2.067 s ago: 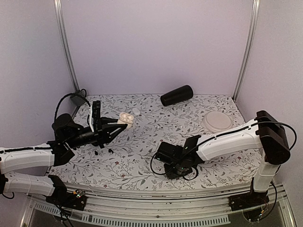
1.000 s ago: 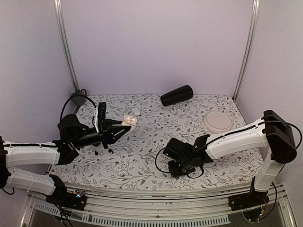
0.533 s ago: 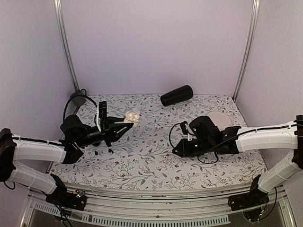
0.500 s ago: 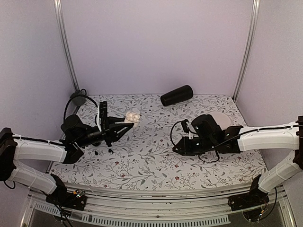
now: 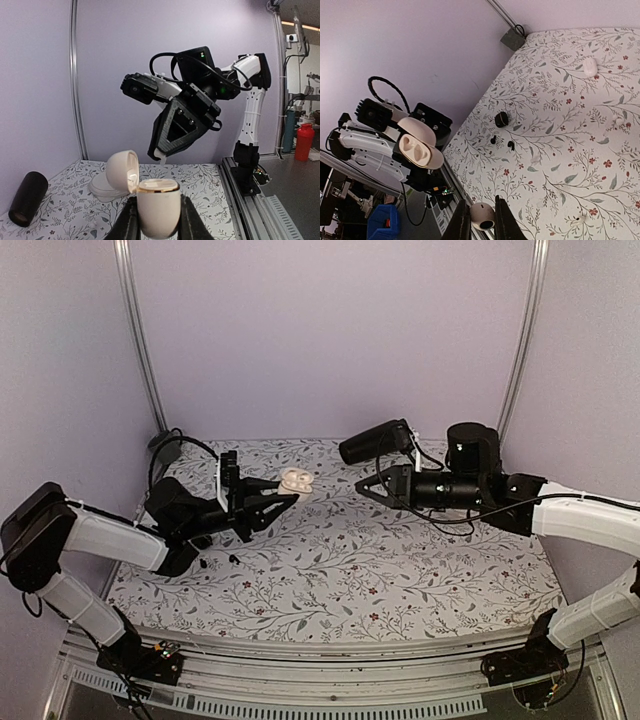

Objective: Insert the wireless bluetooth earbuds into the charging case
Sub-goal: Insert the right earbud into the right side groove of the charging case.

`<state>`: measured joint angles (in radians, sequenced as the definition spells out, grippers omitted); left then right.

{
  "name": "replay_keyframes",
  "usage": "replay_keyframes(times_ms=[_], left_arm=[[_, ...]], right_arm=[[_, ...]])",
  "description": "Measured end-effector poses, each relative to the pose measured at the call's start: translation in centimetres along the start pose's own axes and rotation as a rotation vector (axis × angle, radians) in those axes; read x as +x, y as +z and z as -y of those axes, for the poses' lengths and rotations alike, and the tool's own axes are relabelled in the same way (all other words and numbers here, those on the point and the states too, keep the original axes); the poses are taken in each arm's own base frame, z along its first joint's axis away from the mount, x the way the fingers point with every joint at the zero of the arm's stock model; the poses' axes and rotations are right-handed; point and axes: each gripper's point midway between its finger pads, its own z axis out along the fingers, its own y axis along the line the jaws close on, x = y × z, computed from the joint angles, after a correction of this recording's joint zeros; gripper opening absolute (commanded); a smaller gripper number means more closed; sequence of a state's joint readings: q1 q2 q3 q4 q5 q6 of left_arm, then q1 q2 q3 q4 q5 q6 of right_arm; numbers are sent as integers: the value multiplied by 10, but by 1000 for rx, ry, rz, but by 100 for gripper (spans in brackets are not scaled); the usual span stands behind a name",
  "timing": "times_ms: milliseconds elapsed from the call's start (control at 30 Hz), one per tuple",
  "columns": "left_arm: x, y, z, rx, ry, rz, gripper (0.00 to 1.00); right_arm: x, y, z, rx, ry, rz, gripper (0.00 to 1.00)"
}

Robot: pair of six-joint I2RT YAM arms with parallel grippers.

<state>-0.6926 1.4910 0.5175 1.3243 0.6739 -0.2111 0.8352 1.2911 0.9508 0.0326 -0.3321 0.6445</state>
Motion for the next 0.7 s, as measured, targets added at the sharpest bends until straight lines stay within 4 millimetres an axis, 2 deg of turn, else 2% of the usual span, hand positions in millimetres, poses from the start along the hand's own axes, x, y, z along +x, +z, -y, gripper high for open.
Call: replay_keyframes(times_ms=[133, 233, 533, 700], left_arm=[[-15, 13, 0, 43, 36, 46, 0], [-23, 21, -2, 63, 50, 70, 0], [-24, 29, -6, 75, 16, 106, 0], [-32, 30, -6, 53, 8, 147, 0]], right_arm=[[-33, -7, -27, -97, -49, 52, 11], [-45, -9, -40, -167, -73, 61, 11], [-51, -8, -67, -338, -108, 61, 11], [-60, -10, -83, -433, -105, 89, 11]])
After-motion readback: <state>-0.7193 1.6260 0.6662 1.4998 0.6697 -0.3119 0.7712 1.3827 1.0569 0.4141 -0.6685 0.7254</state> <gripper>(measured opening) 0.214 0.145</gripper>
